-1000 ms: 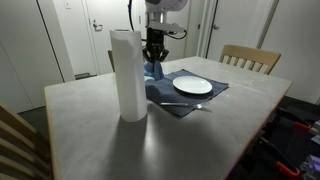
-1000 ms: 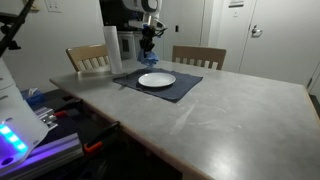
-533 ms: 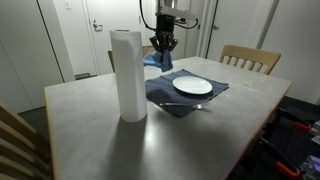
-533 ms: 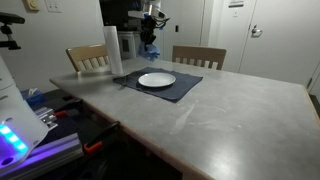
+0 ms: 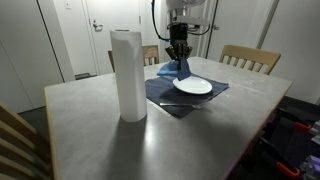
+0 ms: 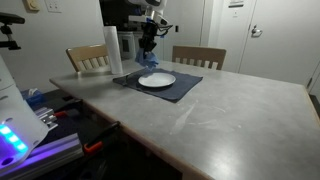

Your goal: Wipe the plate with the blue rug

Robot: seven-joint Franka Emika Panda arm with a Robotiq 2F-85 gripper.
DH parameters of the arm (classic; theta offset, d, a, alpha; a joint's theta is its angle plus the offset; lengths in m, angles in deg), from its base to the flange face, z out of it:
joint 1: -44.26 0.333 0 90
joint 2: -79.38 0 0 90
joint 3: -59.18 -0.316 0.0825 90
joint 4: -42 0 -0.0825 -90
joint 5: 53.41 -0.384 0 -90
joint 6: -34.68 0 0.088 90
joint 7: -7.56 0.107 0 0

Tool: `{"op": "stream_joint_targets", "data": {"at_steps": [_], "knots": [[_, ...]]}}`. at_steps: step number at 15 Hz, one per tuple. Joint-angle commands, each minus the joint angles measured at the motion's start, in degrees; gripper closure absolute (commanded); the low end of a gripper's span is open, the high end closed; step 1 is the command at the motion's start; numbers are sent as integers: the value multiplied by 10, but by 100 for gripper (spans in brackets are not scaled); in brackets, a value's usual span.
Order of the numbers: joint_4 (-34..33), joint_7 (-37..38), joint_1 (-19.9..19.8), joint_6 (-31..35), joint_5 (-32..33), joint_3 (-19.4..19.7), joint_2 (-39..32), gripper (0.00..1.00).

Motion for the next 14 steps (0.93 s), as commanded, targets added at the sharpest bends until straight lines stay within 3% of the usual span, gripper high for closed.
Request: {"op": "stream_joint_targets", "data": {"at_steps": [1, 6, 14], "knots": [[36, 23, -6, -33, 21, 17, 19, 98], [61, 100, 1, -42, 45, 43, 23, 98], [87, 104, -4, -30, 23, 34, -12, 98]]}}
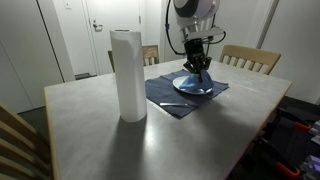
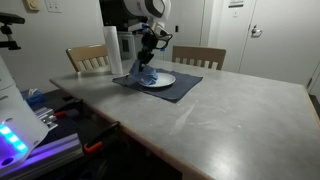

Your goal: Wipe the plate with the blue rug

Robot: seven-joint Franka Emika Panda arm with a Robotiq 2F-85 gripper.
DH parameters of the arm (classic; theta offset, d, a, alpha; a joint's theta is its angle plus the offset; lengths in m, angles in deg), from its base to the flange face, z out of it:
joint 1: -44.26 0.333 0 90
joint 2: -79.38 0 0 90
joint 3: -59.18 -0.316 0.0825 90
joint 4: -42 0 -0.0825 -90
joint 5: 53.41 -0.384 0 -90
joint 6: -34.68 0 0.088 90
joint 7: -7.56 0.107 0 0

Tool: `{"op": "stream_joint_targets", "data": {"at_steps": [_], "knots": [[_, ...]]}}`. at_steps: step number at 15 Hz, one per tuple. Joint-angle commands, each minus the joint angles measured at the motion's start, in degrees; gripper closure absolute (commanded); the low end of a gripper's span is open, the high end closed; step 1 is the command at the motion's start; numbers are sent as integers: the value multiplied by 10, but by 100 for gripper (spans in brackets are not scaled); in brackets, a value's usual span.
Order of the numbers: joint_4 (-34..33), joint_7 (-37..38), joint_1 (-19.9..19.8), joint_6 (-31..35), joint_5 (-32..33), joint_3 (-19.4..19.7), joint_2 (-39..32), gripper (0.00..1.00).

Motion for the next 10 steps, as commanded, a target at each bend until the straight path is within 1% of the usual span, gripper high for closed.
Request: {"op": "stream_joint_targets", "data": {"at_steps": [1, 6, 10], "knots": [[13, 9, -7, 13, -14, -3, -11, 98], [3, -2, -9, -2, -23, -7, -26, 98], [9, 1, -8, 1, -22, -5, -23, 98]]}}
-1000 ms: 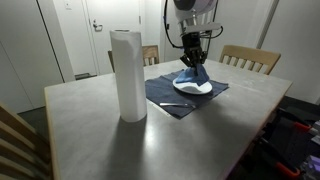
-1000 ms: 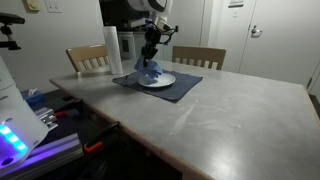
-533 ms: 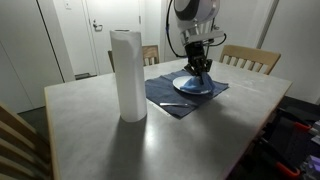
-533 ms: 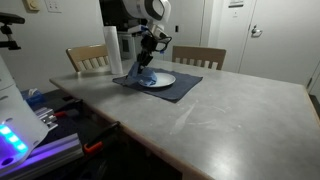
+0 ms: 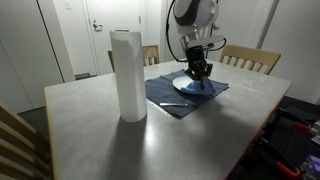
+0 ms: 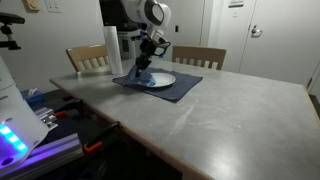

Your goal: Wipe the plate with the blue rug

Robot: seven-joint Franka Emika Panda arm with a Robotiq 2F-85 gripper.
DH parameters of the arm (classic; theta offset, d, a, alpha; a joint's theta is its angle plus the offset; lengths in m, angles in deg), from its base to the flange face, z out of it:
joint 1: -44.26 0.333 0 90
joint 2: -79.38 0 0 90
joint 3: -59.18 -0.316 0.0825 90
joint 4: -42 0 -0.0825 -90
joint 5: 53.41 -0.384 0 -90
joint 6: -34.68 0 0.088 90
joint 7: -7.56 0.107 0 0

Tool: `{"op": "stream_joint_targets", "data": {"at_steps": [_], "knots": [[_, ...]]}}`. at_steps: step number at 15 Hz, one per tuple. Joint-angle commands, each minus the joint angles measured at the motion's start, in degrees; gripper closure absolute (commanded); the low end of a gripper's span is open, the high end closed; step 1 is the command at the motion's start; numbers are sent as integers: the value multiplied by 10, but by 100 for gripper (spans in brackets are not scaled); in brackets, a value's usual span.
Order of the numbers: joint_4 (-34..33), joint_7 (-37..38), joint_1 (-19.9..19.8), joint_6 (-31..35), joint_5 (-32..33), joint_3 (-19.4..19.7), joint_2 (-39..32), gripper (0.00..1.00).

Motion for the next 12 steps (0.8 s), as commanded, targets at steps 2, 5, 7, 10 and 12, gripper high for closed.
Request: {"op": "stream_joint_targets", "data": {"at_steps": [2, 5, 7, 10, 12], "knots": [[4, -8, -9, 0, -8, -3, 1, 98], [3, -12, -13, 5, -12, -3, -2, 98], [5, -25, -20, 16, -29, -8, -7, 98], [4, -36, -25, 9, -58, -10, -12, 98], [9, -37, -27, 7, -68, -8, -11, 98]]}}
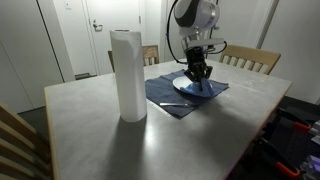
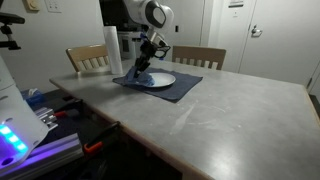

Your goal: Wipe the plate with the blue rug

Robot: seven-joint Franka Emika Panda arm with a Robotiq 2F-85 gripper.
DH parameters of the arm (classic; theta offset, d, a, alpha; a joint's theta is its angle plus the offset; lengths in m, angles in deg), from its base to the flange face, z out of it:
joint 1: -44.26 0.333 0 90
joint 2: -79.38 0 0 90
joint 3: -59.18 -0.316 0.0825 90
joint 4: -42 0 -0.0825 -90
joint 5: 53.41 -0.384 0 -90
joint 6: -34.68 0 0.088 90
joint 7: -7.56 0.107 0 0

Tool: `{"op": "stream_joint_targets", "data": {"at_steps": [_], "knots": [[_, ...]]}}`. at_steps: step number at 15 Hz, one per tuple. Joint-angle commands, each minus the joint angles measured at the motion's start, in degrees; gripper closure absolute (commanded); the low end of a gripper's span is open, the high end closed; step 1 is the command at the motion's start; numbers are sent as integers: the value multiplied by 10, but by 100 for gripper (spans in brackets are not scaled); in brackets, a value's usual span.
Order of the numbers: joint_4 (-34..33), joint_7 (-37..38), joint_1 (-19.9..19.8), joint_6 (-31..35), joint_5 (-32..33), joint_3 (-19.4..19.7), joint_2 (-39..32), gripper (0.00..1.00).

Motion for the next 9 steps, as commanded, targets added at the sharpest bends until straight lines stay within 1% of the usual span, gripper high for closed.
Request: {"op": "stream_joint_targets", "data": {"at_steps": [1, 5, 9], "knots": [[11, -13, -17, 5, -22, -6, -3, 98], [14, -8, -22, 3, -25, -1, -10, 98], [0, 4, -23, -6, -10, 9, -18, 98]]}}
